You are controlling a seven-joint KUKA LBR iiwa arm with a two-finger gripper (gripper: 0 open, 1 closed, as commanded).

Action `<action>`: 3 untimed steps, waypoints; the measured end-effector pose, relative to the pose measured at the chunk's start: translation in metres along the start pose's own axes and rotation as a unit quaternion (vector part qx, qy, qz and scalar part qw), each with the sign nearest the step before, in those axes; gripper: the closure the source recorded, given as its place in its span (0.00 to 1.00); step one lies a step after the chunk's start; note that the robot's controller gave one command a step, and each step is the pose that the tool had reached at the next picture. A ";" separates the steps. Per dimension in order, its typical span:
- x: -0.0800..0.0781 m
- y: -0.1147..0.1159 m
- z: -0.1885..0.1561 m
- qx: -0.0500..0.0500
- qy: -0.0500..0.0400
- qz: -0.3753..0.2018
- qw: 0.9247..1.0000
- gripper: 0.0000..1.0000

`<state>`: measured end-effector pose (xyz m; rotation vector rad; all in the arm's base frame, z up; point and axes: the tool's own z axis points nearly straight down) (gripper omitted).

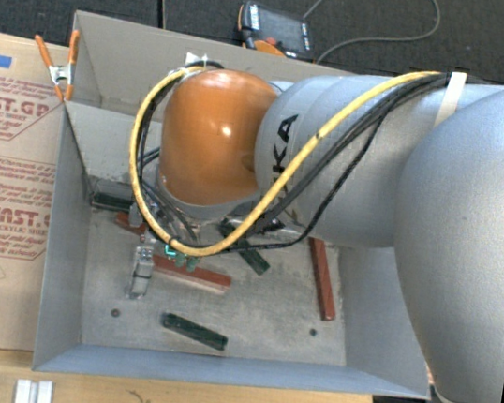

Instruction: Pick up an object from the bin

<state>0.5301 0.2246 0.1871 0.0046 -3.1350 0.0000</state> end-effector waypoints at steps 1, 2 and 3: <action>-0.017 -0.057 0.117 0.000 -0.004 -0.014 1.000 0.00; -0.017 -0.054 0.113 -0.001 -0.004 -0.015 1.000 1.00; -0.016 -0.052 -0.019 0.000 -0.007 -0.148 0.989 1.00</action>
Offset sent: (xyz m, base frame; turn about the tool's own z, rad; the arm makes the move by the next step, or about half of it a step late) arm 0.0163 -0.0554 -0.1134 -0.0305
